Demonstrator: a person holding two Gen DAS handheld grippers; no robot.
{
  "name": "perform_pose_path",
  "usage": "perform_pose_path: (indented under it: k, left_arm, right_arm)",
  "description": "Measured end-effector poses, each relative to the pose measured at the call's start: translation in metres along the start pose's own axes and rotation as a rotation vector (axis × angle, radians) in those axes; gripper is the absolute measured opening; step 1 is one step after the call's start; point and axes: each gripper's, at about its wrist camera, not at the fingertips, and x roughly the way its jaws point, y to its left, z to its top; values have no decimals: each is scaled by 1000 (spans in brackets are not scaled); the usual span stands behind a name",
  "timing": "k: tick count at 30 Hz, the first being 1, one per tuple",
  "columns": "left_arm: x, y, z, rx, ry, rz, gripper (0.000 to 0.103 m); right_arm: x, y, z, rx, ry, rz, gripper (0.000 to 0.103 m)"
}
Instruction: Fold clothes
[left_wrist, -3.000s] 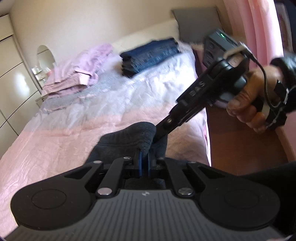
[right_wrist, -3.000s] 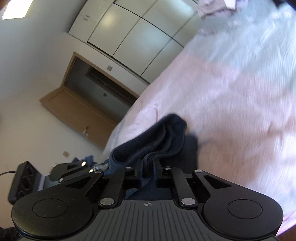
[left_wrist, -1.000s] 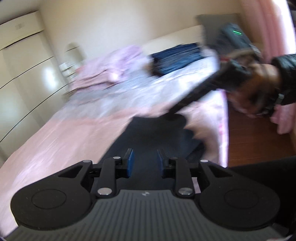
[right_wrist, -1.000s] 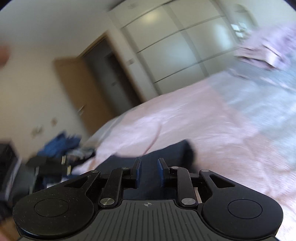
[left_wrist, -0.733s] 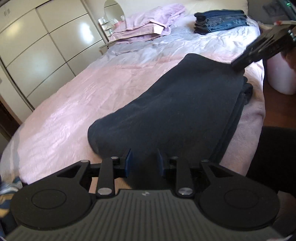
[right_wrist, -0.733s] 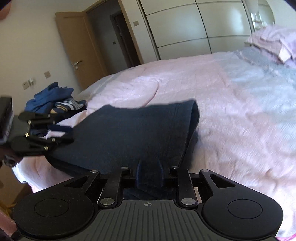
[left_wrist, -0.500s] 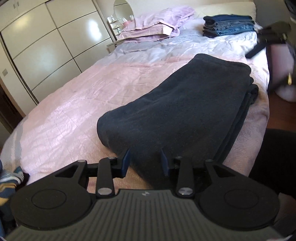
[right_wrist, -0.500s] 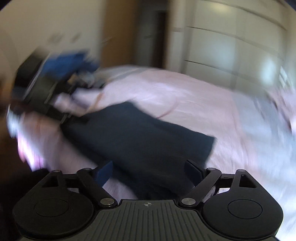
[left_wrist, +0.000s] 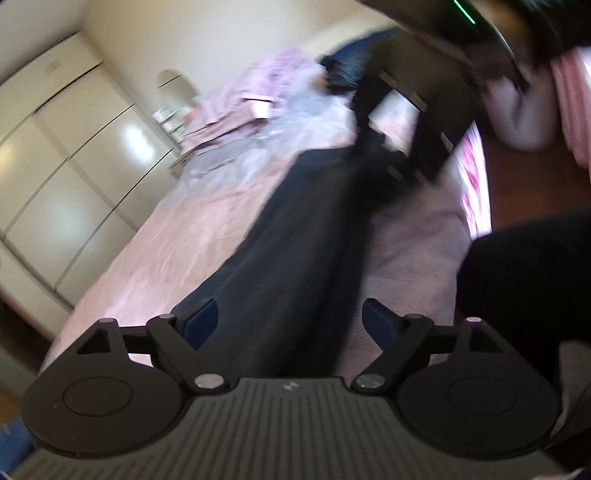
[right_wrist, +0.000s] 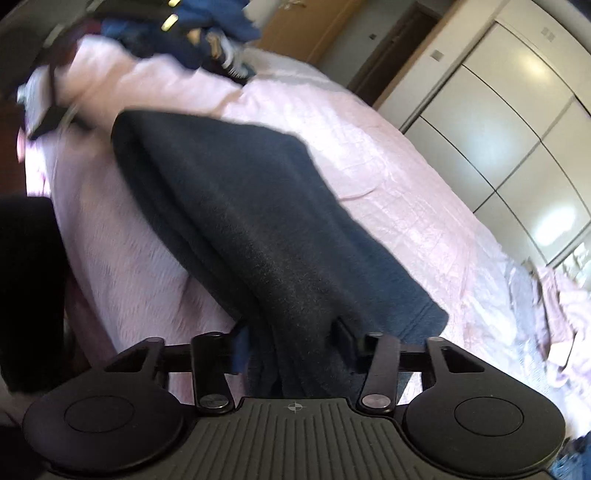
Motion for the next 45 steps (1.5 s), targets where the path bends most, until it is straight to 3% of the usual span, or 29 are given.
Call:
perform_pose_path:
  k: [4,7,9,12,14,16,19,22,28,30,34,37,40,43,45]
  left_arm:
    - [45,-23,9,168,83,86,82]
    - [69,-25,10,255,134,134,70]
    - [77,-17,10,234,154,89,51]
    - [80,-3,11,166,165,36,45]
    - [79,6,12,132,166,14,45]
    - [79,11,13,110,170,-3,45]
    - [80,12,16,113,176,-9,45]
    - [80,13,17,113,180,-11,45]
    - [78,16,15,104,176,-17,45]
    - [78,16,14,101,172,-17,46]
    - [77,11,12,127,164,-8,49]
    - [79,0,7,222,164,32,53]
    - [80,-15,-3,384,178,97,53]
    - [86,-20,-13,481,204,140,43]
    - [87,-15,-14,494,200,143,35]
  right_arm:
    - [-11,-17,10,48,-31,8,41]
    - [-16,-20,9,57,-42,12,41]
    - [-16,-17,7,48,-44,13,41]
    - [-19,-3,-3,5,-54,-10,45]
    - [-20,12,-13,-48,-77,-27,65]
    - [-17,28,-16,-108,-99,-41,74]
    - [-4,43,-14,-161,-106,-68,76]
    - [5,38,-10,-134,-125,-78,76]
    - [25,34,-17,-243,-58,-137,75]
    - [30,31,-21,-266,-29,-164,74]
    - [36,22,-23,-262,-7,-180,58]
    - [33,18,-19,-266,3,-189,41]
    - [28,13,-14,-275,10,-195,36]
    - [25,8,-7,-297,14,-199,34]
    - [23,5,-3,-316,9,-201,34]
